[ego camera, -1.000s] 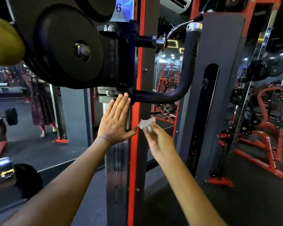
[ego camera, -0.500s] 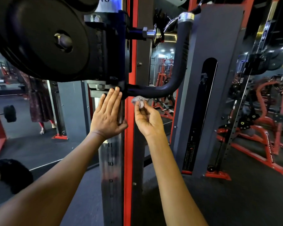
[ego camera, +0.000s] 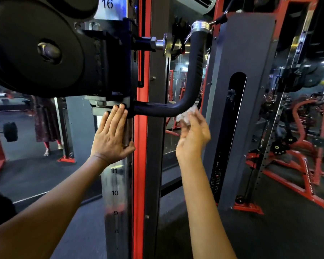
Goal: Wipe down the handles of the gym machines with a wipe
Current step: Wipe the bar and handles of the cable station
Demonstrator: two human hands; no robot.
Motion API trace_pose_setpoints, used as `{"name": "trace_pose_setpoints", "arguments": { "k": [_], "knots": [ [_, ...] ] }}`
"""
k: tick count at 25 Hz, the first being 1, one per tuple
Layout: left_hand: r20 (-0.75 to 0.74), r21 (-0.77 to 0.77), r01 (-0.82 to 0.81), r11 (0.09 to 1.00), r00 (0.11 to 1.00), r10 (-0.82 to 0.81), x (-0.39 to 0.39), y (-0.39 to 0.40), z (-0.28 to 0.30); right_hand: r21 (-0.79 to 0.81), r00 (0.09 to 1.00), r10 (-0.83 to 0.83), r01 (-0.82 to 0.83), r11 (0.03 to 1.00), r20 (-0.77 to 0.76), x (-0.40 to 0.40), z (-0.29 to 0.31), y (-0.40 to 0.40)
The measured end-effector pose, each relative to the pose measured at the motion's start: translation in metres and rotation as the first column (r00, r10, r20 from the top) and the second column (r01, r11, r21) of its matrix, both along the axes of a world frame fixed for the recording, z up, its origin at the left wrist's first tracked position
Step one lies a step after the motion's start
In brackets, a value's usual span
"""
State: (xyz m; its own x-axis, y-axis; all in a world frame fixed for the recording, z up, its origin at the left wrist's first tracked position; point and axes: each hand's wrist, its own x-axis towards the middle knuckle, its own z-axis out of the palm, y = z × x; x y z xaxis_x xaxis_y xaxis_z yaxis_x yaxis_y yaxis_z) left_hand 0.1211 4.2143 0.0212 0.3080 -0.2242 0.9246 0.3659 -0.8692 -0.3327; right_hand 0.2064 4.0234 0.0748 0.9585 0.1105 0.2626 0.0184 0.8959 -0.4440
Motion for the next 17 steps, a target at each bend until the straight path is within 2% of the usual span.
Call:
{"name": "trace_pose_setpoints", "arguments": {
  "k": [1, 2, 3, 4, 5, 6, 7, 12, 15, 17],
  "knots": [
    [0.003, 0.0, 0.0, 1.0, 1.0, 0.0, 0.0, -0.001, 0.0, -0.075, 0.935, -0.309, 0.325, 0.943, 0.173, 0.001, 0.005, -0.003],
    [0.012, 0.008, 0.001, 1.0, 1.0, -0.001, 0.0, -0.001, 0.0, -0.085, 0.746, -0.532, 0.608, 0.79, 0.4, 0.004, 0.006, -0.003],
    [0.011, 0.009, -0.003, 1.0, 1.0, 0.003, 0.0, -0.001, 0.0, -0.034, 0.514, -0.617, 0.784, 0.62, 0.596, 0.006, 0.006, 0.001],
    [0.014, 0.017, -0.002, 1.0, 1.0, 0.001, 0.001, -0.001, 0.0, 0.004, 0.331, -0.615, 0.878, 0.478, 0.715, 0.005, 0.003, 0.008],
    [0.012, 0.016, -0.002, 1.0, 1.0, 0.002, 0.001, 0.0, 0.0, 0.007, 0.229, -0.581, 0.927, 0.374, 0.781, 0.001, -0.002, 0.016],
    [0.013, 0.019, 0.0, 1.0, 1.0, -0.001, 0.001, 0.001, -0.001, -0.014, 0.188, -0.538, 0.951, 0.309, 0.822, -0.006, -0.007, 0.025],
    [0.007, 0.014, 0.004, 1.0, 1.0, -0.004, 0.001, 0.001, 0.0, -0.032, 0.172, -0.478, 0.958, 0.286, 0.862, -0.016, -0.011, 0.036],
    [0.022, -0.006, 0.009, 1.0, 1.0, -0.009, 0.001, 0.0, -0.001, 0.022, 0.052, -0.249, 0.957, 0.288, 0.967, -0.032, -0.009, 0.062],
    [0.008, -0.001, 0.012, 1.0, 1.0, -0.012, 0.001, 0.001, -0.001, 0.024, 0.041, -0.275, 0.974, 0.227, 0.961, -0.009, -0.006, 0.02],
    [-0.002, 0.005, 0.003, 1.0, 1.0, -0.003, 0.0, 0.0, 0.001, -0.048, 0.094, -0.34, 0.989, 0.141, 0.936, 0.002, 0.013, -0.006]
  ]
}}
